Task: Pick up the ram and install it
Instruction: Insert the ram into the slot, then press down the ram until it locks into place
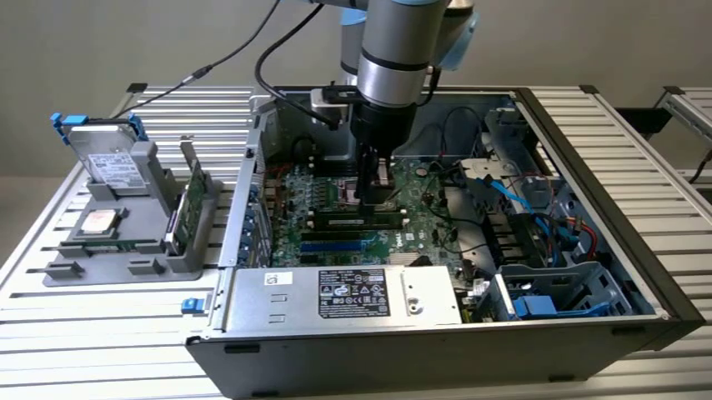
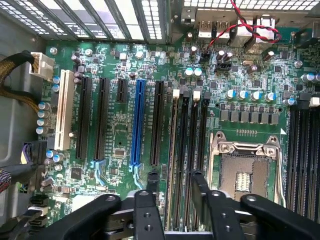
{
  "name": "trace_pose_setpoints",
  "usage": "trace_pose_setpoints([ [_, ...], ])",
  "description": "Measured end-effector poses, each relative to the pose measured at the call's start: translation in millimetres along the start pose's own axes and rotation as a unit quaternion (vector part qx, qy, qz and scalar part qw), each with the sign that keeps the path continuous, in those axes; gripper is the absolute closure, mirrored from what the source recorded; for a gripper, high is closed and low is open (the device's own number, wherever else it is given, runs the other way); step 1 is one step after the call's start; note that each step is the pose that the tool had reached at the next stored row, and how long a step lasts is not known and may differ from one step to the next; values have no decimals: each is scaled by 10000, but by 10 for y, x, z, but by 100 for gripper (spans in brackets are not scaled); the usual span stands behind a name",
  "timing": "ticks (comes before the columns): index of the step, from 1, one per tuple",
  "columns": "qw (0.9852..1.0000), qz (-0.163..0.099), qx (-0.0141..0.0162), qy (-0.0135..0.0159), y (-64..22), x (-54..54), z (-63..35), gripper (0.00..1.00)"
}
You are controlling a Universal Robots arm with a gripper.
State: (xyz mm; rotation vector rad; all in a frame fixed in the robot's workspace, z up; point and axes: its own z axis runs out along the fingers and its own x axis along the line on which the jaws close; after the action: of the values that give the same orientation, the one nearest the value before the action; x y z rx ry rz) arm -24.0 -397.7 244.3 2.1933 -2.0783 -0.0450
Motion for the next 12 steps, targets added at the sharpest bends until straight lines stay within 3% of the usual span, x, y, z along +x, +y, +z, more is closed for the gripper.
trace_pose_setpoints([
  [1, 10000, 0, 0, 1, 0, 0, -1, 63],
  [3, 10000, 0, 0, 1, 0, 0, -1, 75],
  [4, 10000, 0, 0, 1, 0, 0, -1, 75],
  [7, 10000, 0, 0, 1, 0, 0, -1, 90],
  [12, 10000, 0, 0, 1, 0, 0, -1, 90],
])
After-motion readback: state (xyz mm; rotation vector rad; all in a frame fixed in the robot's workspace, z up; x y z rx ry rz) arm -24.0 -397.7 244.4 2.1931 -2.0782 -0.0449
